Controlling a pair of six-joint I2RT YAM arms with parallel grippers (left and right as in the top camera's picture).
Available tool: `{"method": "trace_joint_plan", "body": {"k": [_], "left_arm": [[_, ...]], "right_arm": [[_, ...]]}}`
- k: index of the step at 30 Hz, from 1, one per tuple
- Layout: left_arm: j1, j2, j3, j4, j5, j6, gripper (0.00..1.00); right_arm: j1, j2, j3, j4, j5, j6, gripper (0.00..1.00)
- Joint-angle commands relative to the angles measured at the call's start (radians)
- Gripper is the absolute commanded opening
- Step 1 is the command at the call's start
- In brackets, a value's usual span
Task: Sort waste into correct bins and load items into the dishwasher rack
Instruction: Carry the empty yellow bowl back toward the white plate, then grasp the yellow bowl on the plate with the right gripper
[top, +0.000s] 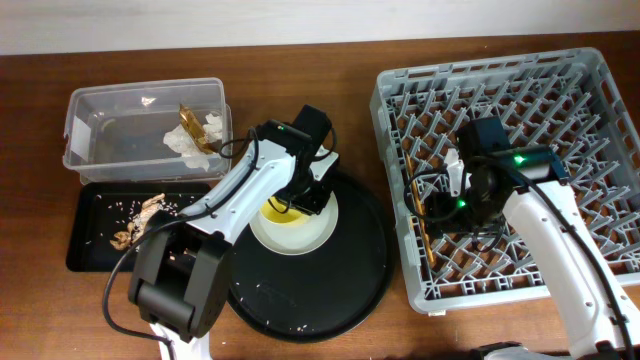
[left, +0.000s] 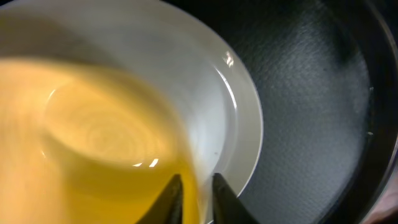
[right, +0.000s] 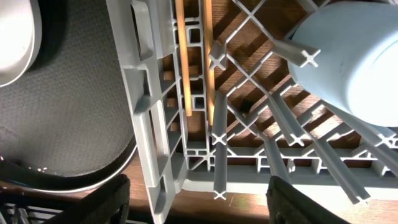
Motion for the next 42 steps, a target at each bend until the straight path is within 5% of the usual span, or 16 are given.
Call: {"method": "trace_joint_plan", "body": {"k": [1, 7, 8, 9, 10, 16, 22, 33, 37, 42], "left_arm": [[0.006, -0.025, 0.005, -0.01, -0.038, -0.071, 0.35], [0.117, -0.255, 0.005, -0.031, -0.076, -0.104, 0.39], [0.171, -0.325, 0.005, -0.054, -0.094, -0.108, 0.44], [0.213, -0.368, 0.005, -0.071, -0.093, -0.108, 0.63], [0.255, -0.404, 0.005, -0.09, -0.093, -0.108, 0.71], [0.603, -0.508, 0.004, -0.213, -0.089, -0.108, 0.77], [0.724, -0.508, 0.004, -0.212, -0.089, -0.108, 0.8], [0.724, -0.507, 0.004, -0.209, -0.089, -0.108, 0.81], [0.724, -0.507, 0.004, -0.209, -0.089, -0.108, 0.81], [0.724, -0.507, 0.004, -0.209, -0.089, -0.108, 0.81]], "right_arm": [[-0.005, -0.018, 0.007, 0.005, 0.009, -0.003, 0.74], [0.004, -0.018, 0.007, 0.093, -0.021, -0.003, 0.74], [0.018, -0.018, 0.008, 0.134, -0.068, -0.003, 0.74], [0.035, -0.018, 0.008, 0.172, -0.105, -0.003, 0.74], [0.063, -0.018, 0.008, 0.219, -0.131, -0.003, 0.75], [0.278, 0.033, 0.044, 0.431, -0.13, 0.094, 0.76], [0.383, 0.29, 0.214, 0.387, -0.131, 0.185, 0.75], [0.465, 0.613, 0.235, 0.559, -0.142, 0.412, 0.42], [0.465, 0.634, 0.236, 0.566, -0.13, 0.429, 0.05], [0.428, 0.57, 0.345, 0.433, -0.017, 0.396, 0.04]]}}
